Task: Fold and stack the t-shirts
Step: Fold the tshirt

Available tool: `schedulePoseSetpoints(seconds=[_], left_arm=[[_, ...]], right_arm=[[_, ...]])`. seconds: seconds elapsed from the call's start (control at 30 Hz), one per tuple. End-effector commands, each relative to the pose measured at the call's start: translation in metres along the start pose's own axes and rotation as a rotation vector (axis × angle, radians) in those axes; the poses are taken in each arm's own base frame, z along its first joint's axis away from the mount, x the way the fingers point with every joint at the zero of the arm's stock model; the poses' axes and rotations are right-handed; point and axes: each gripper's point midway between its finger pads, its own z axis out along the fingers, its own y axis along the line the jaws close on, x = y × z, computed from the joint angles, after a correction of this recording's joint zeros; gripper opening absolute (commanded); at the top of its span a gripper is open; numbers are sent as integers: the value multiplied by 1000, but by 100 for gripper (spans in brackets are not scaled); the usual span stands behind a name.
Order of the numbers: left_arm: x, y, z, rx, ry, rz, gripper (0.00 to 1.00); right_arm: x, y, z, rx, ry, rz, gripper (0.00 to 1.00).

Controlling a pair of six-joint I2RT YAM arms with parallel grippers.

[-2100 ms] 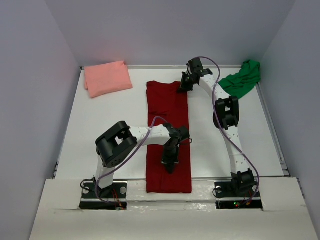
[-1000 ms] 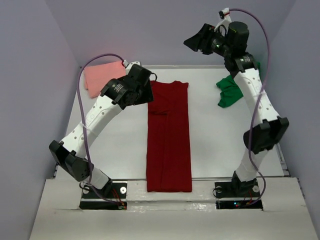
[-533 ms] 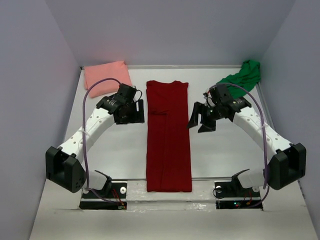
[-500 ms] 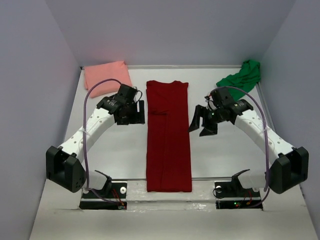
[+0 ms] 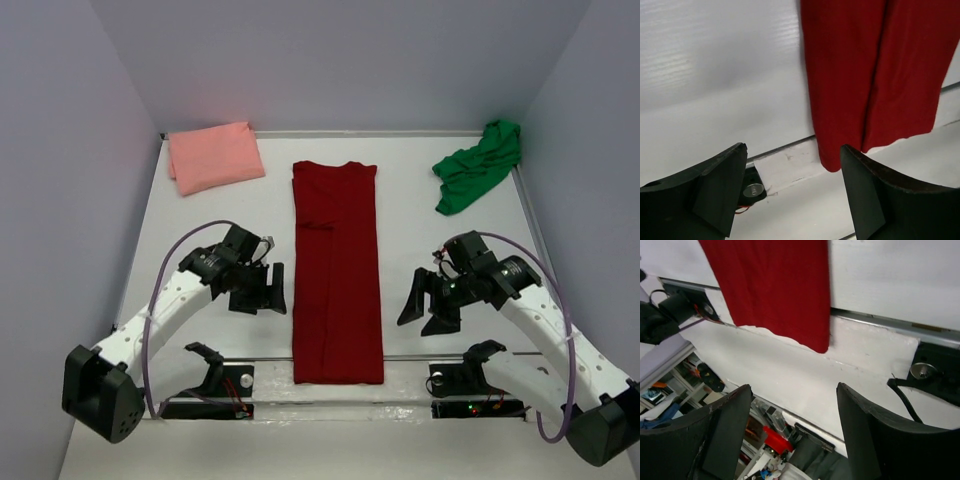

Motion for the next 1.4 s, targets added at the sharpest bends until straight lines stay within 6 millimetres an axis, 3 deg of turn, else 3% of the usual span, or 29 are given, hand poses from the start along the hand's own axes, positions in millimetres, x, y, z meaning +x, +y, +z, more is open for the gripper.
schedulePoseSetpoints(seconds=[0.0,0.17,0.37,0.5,0.63,0.7,0.73,0.77,0.8,0.83,0.87,0.9,0.93,1.0,1.03,1.07,1.37], left_arm=[[11,-19,-23,122,-66,-44,84],[21,-35,-35,162,-101,-123,84],[78,-67,-11,195,58,-90,82],[57,-81,-24,183,-25,-91,83],[44,-86,-9,108,-8,-69,83],[23,-97,-7,73,-47,-57,83],[12,-103,-9,73,-77,-33,83],[-10,-114,-17,76,-120,-27,82],[-23,-112,-18,50,-145,-19,77],[-37,-108,-20,20,-174,-19,66],[-50,-101,-16,-8,-172,5,32],[-76,-89,-20,-11,-207,-50,15],[-88,-91,-19,39,-209,-63,2],[-121,-74,-19,43,-234,-100,0],[-132,-69,-13,26,-235,-88,0],[-149,-69,-18,24,-267,-84,0],[-226,-42,26,-28,-265,-95,0]], right_arm=[[21,-10,-1,9,50,9,73],[31,-24,6,10,61,-7,72],[39,-35,7,21,67,-65,71],[27,-27,6,6,22,-89,71],[3,-15,15,-4,-13,-113,71],[-16,-8,16,11,-48,-172,69],[-31,5,16,5,-64,-201,56],[-40,12,17,4,-75,-210,49],[-49,20,17,-4,-88,-218,40],[-58,27,17,-6,-98,-225,24],[-76,41,19,-11,-115,-237,0],[-84,47,21,-14,-116,-244,0],[-92,54,22,-19,-119,-254,0],[-115,69,27,-18,-131,-274,0],[-130,77,33,-14,-140,-286,0],[-137,79,36,-8,-144,-292,0],[-209,94,95,-42,-133,-242,0]])
